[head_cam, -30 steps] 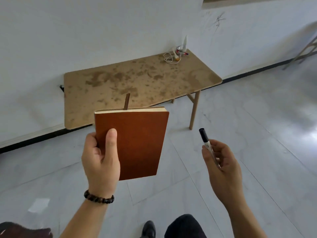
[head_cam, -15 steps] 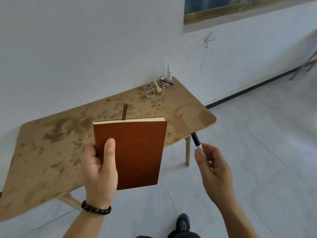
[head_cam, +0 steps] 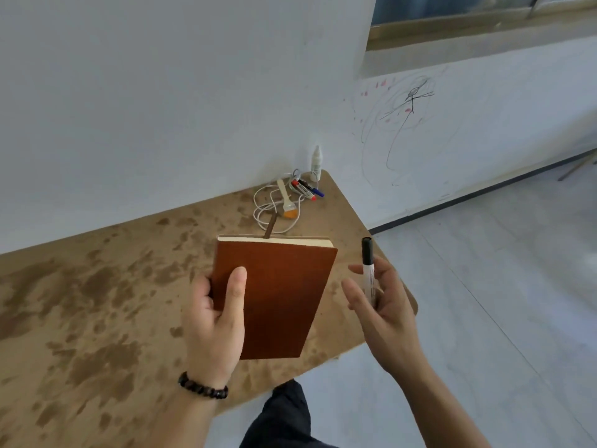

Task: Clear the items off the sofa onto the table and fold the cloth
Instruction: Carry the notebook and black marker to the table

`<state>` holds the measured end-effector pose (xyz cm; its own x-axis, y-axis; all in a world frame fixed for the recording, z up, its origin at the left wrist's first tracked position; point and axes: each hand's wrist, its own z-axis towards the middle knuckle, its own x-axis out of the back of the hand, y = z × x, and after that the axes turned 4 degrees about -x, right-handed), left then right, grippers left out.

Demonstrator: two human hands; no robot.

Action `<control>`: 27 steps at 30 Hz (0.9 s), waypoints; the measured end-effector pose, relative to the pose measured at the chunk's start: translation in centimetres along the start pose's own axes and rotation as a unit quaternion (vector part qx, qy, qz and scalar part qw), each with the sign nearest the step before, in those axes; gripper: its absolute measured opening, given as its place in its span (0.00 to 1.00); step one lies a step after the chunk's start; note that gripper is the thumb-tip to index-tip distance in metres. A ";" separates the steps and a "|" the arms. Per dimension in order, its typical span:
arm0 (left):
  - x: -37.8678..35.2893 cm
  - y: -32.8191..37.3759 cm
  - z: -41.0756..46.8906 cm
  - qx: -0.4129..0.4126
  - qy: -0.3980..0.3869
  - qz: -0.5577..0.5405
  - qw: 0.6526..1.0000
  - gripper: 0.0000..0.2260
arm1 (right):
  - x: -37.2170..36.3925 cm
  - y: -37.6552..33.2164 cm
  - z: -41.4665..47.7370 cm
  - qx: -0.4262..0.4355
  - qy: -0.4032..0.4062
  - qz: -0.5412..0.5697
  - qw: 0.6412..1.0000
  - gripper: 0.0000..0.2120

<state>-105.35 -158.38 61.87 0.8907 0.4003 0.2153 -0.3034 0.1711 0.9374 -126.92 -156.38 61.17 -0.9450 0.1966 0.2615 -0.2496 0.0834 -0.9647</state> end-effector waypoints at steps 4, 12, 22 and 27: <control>-5.7 -0.5 6.4 -0.015 -0.074 0.003 0.997 0.13 | 0.9 -0.5 7.6 -0.018 -0.032 -0.021 0.999 0.19; -17.0 -4.5 14.3 0.065 -0.179 0.019 0.982 0.28 | 2.9 3.2 18.3 -0.106 -0.015 0.111 0.988 0.10; -27.4 -15.1 10.5 0.512 -0.042 -0.116 0.850 0.16 | 3.2 16.0 29.8 -0.330 -0.020 0.185 0.925 0.11; -31.4 -19.5 11.8 0.510 -0.036 0.034 0.859 0.22 | 2.7 20.5 33.8 -0.375 -0.053 0.006 0.926 0.09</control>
<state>-123.34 -184.94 40.04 0.9127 0.3151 0.2603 0.0661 -0.7424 0.6667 -141.73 -187.16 41.10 -0.9723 0.1078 0.2076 -0.0596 0.7439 -0.6656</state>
